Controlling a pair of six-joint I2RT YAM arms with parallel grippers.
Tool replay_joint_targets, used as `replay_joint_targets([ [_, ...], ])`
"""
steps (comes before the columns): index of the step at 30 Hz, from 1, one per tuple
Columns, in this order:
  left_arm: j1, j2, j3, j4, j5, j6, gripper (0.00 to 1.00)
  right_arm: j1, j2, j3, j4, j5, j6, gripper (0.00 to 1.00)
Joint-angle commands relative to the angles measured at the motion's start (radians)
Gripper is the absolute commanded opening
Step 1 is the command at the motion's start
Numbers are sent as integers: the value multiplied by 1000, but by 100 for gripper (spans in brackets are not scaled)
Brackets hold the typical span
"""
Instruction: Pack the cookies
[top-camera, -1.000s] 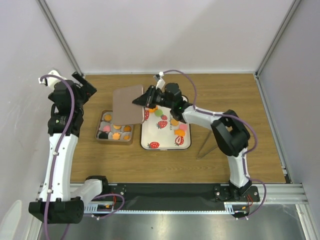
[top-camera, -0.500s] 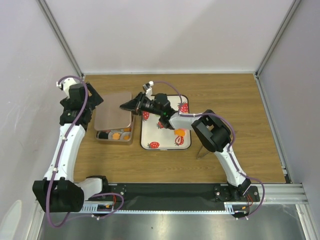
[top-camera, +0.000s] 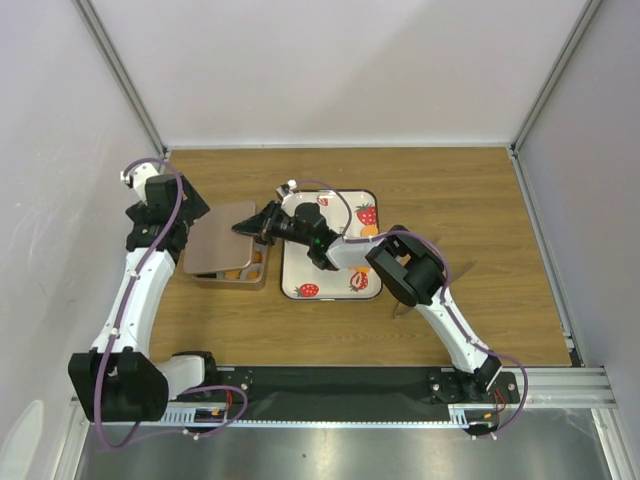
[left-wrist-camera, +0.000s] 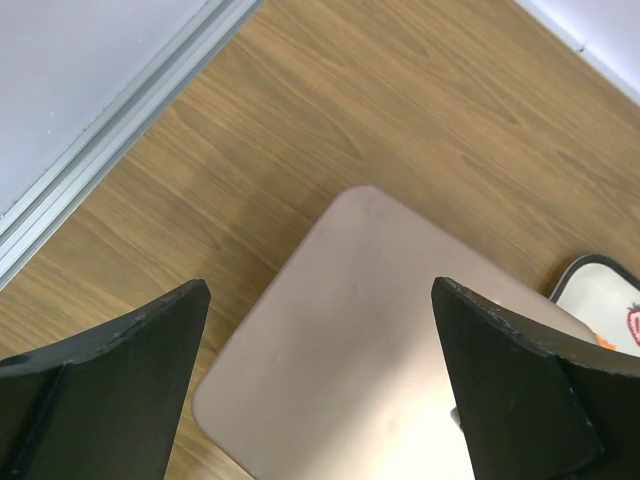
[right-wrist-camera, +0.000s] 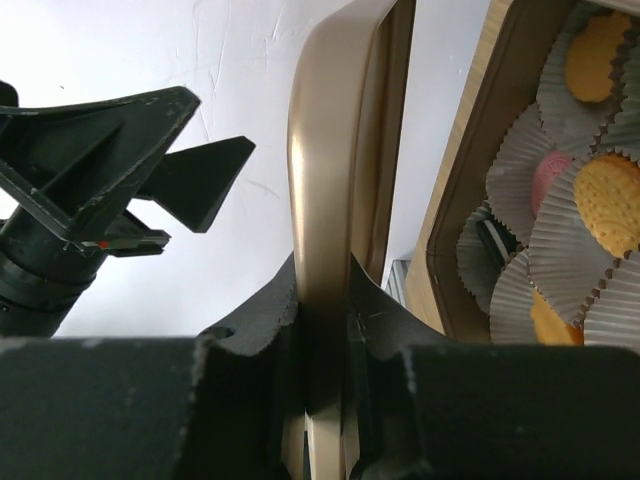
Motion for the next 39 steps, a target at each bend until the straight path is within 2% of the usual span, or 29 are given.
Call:
replay_joint_targets([
  [1, 12, 14, -18, 56, -6, 22, 100, 7, 11, 45, 64, 52, 10, 0],
  [24, 23, 68, -38, 82, 28, 24, 100, -5, 73, 68, 27, 77, 33, 0],
  [39, 28, 79, -41, 82, 44, 22, 100, -11, 80, 53, 34, 31, 68, 0],
])
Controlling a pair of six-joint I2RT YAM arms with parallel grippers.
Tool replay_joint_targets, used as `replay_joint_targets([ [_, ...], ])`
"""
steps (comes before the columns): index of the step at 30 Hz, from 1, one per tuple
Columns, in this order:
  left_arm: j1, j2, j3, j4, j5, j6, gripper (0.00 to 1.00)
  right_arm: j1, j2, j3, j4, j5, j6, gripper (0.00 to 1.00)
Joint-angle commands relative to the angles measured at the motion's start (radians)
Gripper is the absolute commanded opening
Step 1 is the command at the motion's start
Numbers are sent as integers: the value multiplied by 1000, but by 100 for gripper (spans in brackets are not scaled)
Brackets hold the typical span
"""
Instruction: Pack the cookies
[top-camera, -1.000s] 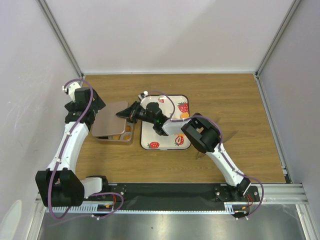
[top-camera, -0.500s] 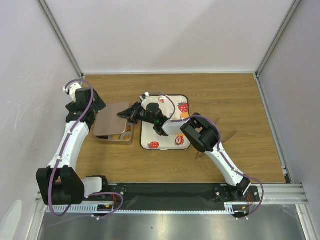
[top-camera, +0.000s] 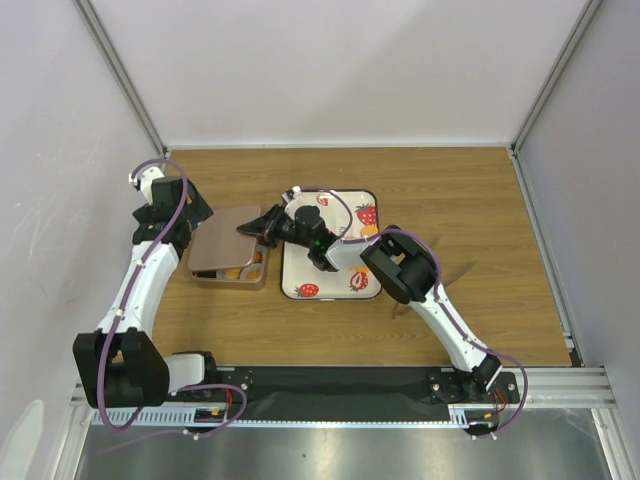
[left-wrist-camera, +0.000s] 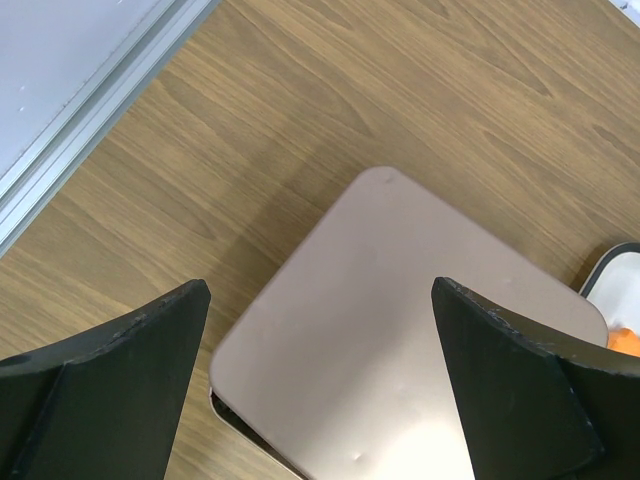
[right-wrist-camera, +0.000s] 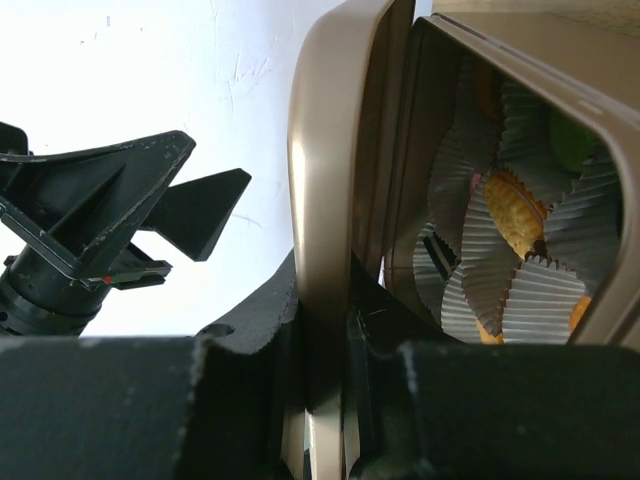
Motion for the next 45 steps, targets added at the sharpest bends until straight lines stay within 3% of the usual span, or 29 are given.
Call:
replay_joint_targets([
  [1, 15, 0, -3, 35, 13, 19, 100, -1, -2, 19, 52, -16, 8, 0],
  [26, 25, 43, -8, 32, 36, 8, 100, -5, -18, -51, 98, -30, 11, 0],
  [33, 27, 57, -8, 32, 37, 5, 100, -14, -30, -82, 124, -27, 24, 11],
  [45, 31, 88, -12, 27, 37, 4, 100, -32, -67, -157, 183, -28, 38, 21],
])
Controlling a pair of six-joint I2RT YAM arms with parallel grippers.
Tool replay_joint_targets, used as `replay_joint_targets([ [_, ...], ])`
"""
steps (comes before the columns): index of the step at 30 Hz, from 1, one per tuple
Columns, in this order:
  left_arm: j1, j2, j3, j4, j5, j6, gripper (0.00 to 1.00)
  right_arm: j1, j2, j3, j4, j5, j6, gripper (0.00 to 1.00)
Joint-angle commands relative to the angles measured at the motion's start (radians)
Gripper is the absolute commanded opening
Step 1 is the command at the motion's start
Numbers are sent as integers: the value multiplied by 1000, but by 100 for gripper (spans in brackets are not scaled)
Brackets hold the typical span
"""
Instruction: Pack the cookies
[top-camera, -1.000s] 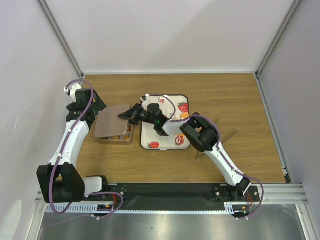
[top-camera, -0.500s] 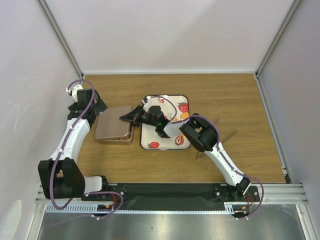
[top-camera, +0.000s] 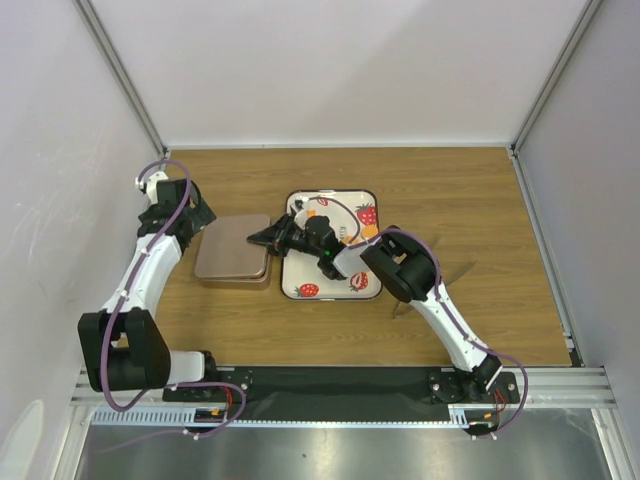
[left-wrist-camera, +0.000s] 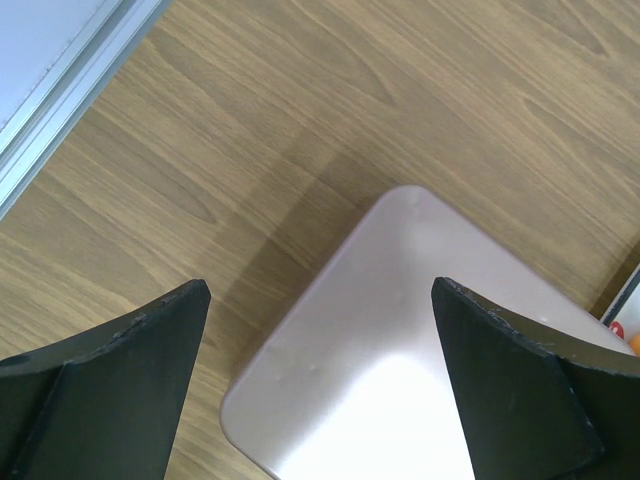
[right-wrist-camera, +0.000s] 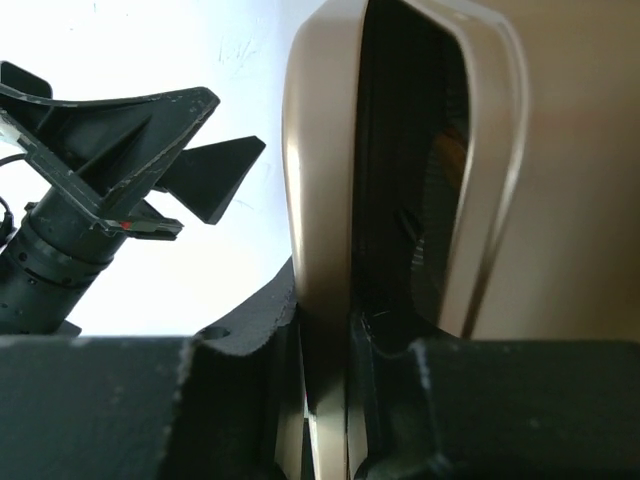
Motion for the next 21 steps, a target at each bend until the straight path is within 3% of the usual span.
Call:
replay_joint_targets([
  [1, 11, 6, -7, 29, 9, 7, 100, -15, -67, -24, 51, 3, 12, 22],
  [10, 12, 20, -7, 25, 9, 6, 100, -28, -98, -85, 74, 0, 10, 29],
  [21, 12, 54, -16, 31, 24, -2, 100, -51, -136, -183, 123, 10, 15, 29],
])
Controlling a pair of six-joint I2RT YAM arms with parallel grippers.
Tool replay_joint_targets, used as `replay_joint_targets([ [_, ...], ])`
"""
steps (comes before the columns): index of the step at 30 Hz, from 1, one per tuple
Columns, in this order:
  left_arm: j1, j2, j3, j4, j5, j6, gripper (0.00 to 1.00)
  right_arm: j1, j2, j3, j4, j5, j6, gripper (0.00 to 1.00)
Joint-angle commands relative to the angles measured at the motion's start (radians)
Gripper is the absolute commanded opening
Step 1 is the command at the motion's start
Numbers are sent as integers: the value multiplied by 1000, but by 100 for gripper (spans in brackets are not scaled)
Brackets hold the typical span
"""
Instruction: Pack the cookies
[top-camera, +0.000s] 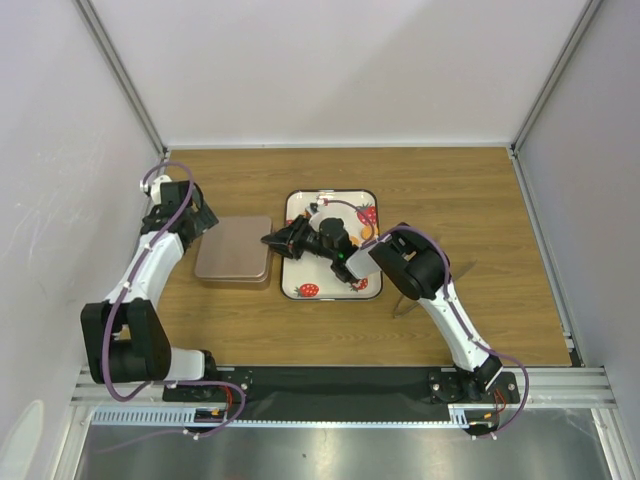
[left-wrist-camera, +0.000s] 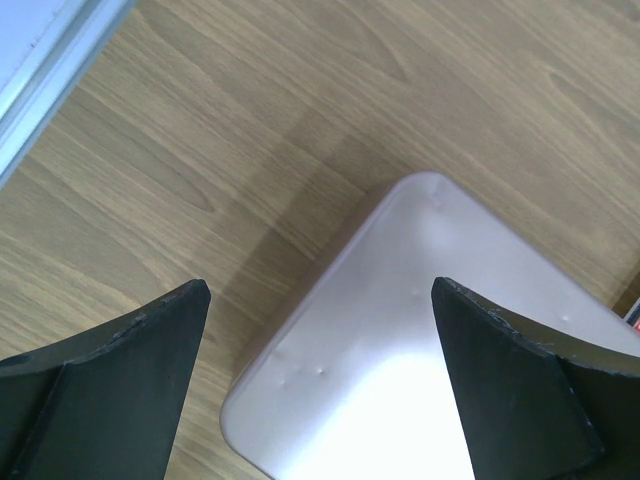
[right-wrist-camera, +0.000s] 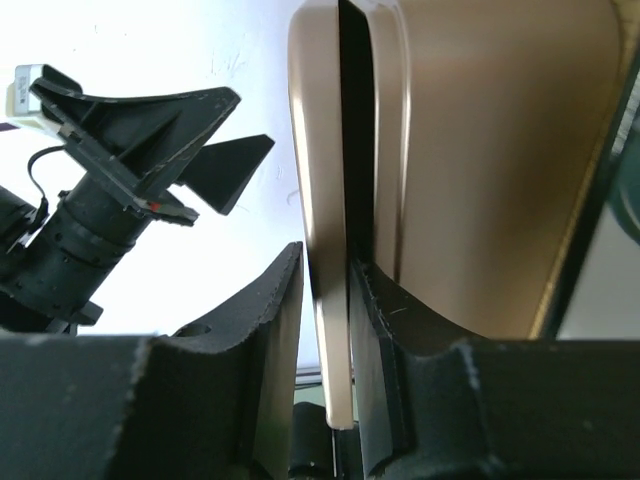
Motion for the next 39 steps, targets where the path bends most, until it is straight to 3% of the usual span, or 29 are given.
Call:
replay_joint_targets([
  [1, 10, 20, -8, 32, 21, -3, 100, -11, -72, -30, 72, 10, 1, 29],
  [22, -6, 79, -35, 45, 87, -35, 100, -37, -135, -139, 71, 22, -55, 31],
  [39, -15, 106, -31, 33, 87, -46, 100, -16, -178, -53, -126, -19, -192, 28],
])
